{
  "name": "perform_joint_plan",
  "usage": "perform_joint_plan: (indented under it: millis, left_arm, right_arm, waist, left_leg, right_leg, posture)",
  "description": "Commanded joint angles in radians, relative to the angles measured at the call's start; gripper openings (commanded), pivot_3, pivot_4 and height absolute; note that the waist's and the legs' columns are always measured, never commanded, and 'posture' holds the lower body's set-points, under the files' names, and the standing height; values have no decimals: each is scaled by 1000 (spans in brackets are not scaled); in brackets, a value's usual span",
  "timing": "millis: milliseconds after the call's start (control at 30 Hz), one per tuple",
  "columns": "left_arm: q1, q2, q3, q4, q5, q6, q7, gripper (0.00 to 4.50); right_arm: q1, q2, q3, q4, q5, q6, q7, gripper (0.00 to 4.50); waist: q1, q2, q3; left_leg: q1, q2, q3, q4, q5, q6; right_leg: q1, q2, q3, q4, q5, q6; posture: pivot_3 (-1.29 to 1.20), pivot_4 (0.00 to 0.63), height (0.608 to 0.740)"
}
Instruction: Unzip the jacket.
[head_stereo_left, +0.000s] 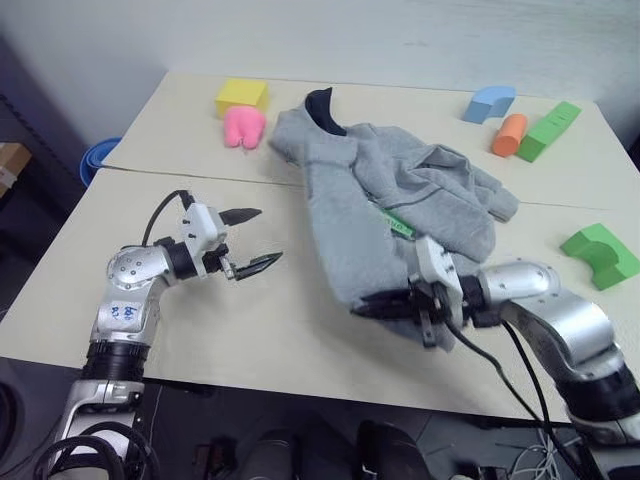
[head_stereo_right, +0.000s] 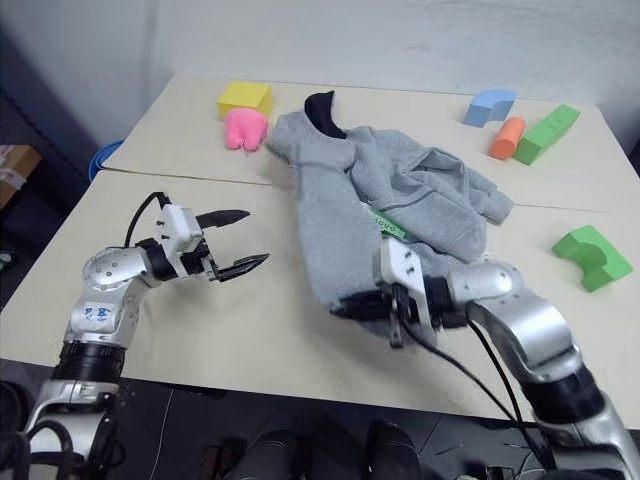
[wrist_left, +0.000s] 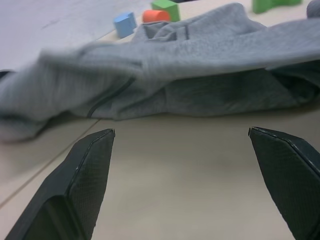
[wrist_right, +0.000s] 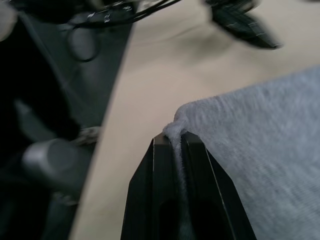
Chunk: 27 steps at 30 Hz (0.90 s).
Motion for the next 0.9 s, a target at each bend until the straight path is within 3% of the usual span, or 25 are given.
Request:
perform_joint_plan:
  millis: [33, 200, 333, 467, 700, 800, 900]
  left_arm:
    - [-27, 54, -8, 67, 55, -138, -49, 4500]
    - [-46, 67, -16, 130, 77, -249, -63, 4500]
    - [-63, 51, -41, 172, 97, -305, -69, 4500]
    - [-79, 25, -74, 181, 95, -301, -101, 4500]
    - [-136, 14, -115, 266, 148, -380, -117, 4500]
    - [-171, 9, -141, 337, 203, -473, -105, 4500]
    - [-224, -1, -181, 424, 276, -558, -70, 4500]
  right_arm:
    - [103, -105, 11, -126, 56, 62, 58, 20]
    - [302, -247, -74, -216, 98, 71, 96, 20]
    - [372, -199, -163, -241, 118, 57, -20, 20]
    - [386, -88, -246, -229, 174, 25, -121, 1105]
    - [433, -120, -533, -216, 441, 143, -193, 3492]
    - [455, -169, -597, -171, 332, 89, -181, 4461]
    - [499, -233, -518, -75, 35, -137, -160, 4488]
  waist:
    - [1, 0, 0]
    - [5, -1, 0]
    - [5, -3, 0]
    - [3, -4, -1]
    - [5, -5, 0]
    - [7, -5, 0]
    - [7, -5, -1]
  left_leg:
    - [0, 0, 0, 0, 0, 0]
    - [0, 0, 0, 0, 0, 0]
    - [0, 0, 0, 1, 0, 0]
    - [1, 0, 0, 1, 0, 0]
    - [1, 0, 0, 1, 0, 0]
    - [1, -1, 0, 2, 0, 1]
    - [1, -1, 1, 1, 0, 1]
  right_leg:
    - [0, 0, 0, 0, 0, 0]
    - [0, -1, 0, 0, 0, 0]
    - [1, -1, 0, 0, 0, 0]
    - [2, -1, 0, 0, 0, 0]
    - [2, 0, 0, 0, 0, 1]
    - [2, -1, 0, 0, 1, 1]
    - [2, -1, 0, 0, 1, 1]
  posture:
    - [0, 150, 740]
    - [0, 150, 740]
    - [0, 150, 740]
    - [0, 150, 740]
    - [0, 150, 740]
    - [0, 150, 740]
    - [0, 150, 740]
